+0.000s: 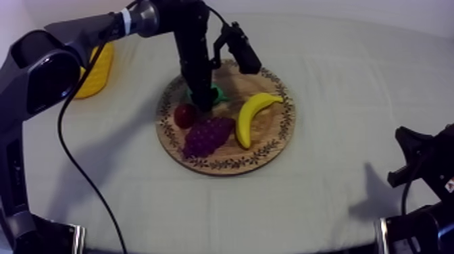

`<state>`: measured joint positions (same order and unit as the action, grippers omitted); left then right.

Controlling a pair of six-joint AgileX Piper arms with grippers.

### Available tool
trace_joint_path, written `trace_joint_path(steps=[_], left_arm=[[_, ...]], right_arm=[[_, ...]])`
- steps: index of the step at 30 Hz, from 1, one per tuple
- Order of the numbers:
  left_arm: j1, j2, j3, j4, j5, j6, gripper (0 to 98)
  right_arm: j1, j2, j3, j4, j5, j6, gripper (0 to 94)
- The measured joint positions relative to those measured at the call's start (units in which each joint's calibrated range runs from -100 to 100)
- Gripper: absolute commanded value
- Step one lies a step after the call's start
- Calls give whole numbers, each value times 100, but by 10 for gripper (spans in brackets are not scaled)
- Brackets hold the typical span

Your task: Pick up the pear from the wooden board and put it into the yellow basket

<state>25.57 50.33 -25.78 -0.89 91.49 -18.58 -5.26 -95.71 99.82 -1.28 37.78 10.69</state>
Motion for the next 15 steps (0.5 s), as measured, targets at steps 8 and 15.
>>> trace_joint_path(steps=[8,15], left_arm=[[-7,60,-131,-17,-20,54,665],[-35,60,-100,-21,-139,149,530]], right_arm=[[0,0,0,0,0,3,4],[0,0,0,0,0,3,4]])
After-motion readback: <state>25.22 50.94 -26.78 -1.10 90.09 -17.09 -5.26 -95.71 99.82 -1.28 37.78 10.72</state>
